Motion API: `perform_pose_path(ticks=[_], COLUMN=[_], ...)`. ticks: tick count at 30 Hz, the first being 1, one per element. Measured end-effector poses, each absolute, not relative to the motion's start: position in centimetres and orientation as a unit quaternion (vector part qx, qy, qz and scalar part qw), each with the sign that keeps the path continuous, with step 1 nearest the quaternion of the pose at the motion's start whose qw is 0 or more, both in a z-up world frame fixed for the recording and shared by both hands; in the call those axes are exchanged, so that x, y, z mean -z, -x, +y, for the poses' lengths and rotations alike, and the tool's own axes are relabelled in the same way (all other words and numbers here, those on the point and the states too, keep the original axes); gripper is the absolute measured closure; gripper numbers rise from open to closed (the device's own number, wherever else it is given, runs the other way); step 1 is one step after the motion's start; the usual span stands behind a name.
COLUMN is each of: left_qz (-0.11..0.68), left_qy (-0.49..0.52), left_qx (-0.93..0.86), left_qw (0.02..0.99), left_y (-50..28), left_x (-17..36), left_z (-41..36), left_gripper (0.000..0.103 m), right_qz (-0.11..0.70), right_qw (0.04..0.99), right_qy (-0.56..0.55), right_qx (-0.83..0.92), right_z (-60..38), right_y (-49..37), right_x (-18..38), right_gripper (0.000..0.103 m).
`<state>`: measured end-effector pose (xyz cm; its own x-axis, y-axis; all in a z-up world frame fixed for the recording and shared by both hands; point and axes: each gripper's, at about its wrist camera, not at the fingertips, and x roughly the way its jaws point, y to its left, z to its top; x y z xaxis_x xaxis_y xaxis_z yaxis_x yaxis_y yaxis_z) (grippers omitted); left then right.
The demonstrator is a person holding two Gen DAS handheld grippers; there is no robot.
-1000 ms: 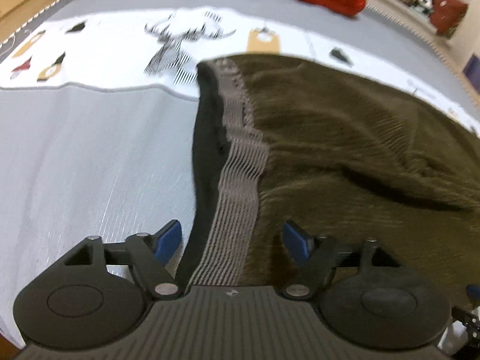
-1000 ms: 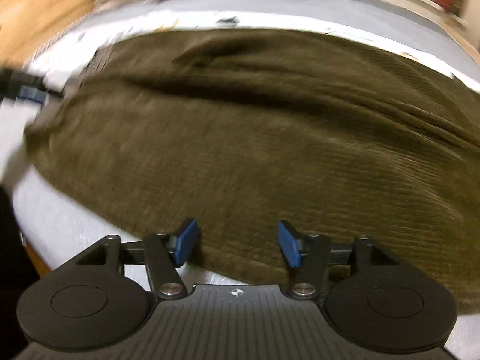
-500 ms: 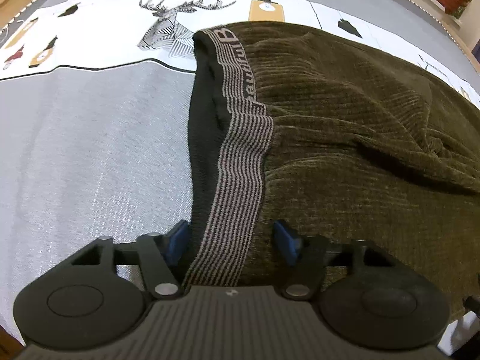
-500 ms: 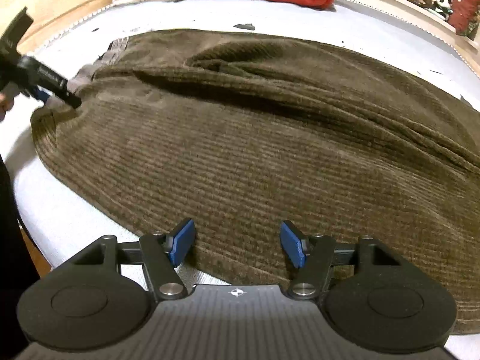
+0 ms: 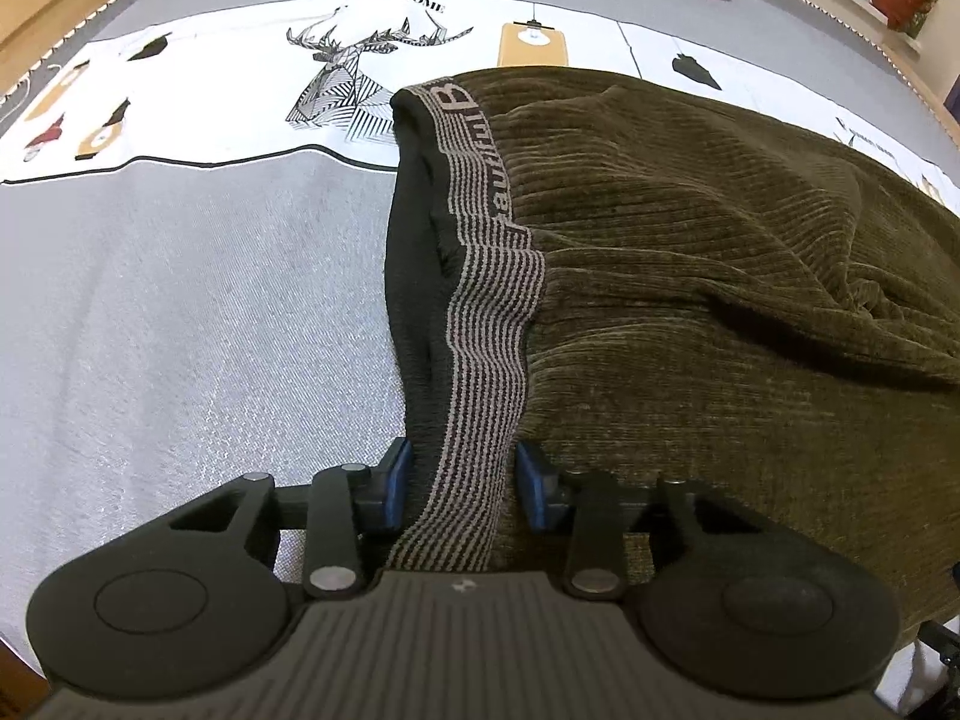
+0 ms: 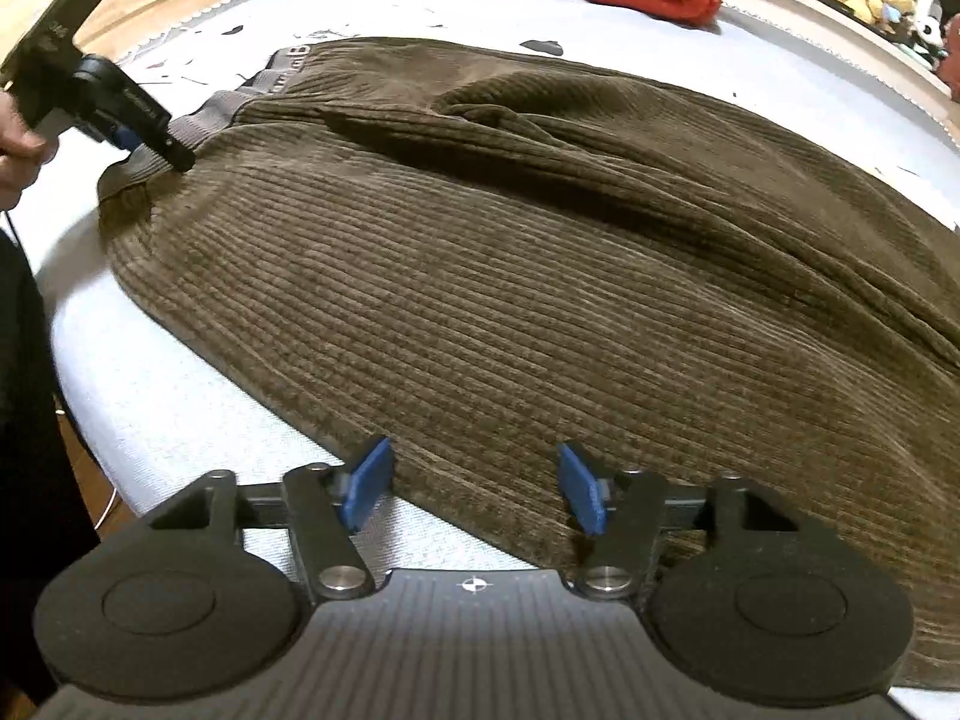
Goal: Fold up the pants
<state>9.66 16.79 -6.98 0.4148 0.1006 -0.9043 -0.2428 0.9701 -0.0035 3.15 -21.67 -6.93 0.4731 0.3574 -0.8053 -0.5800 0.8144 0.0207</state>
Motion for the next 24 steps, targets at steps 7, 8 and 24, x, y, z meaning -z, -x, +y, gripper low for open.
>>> perform_pose_path(ticks=[7,8,24], left_qz=[0.530,0.530,0.514], left_qy=[0.061,0.060,0.035], left_qx=[-0.106,-0.106,-0.130], left_qw=[0.839,0.839,0.847], left_y=[-9.6,-9.6,-9.4], left_x=[6.9,6.9,6.3], left_z=[16.6,16.5,15.9], left_gripper=[0.066,0.067,0.047], right_qz=[0.420,0.418,0.414], right_qw=[0.841,0.840,0.849], right_qy=[0.139,0.142,0.084], right_qx=[-0.312,-0.317,-0.316], right_z=[-21.2,-21.0,-21.7], right_y=[-2.5,-2.4,-3.6], right_x=[7.0,7.0,6.0], right_gripper=[0.084,0.089,0.091])
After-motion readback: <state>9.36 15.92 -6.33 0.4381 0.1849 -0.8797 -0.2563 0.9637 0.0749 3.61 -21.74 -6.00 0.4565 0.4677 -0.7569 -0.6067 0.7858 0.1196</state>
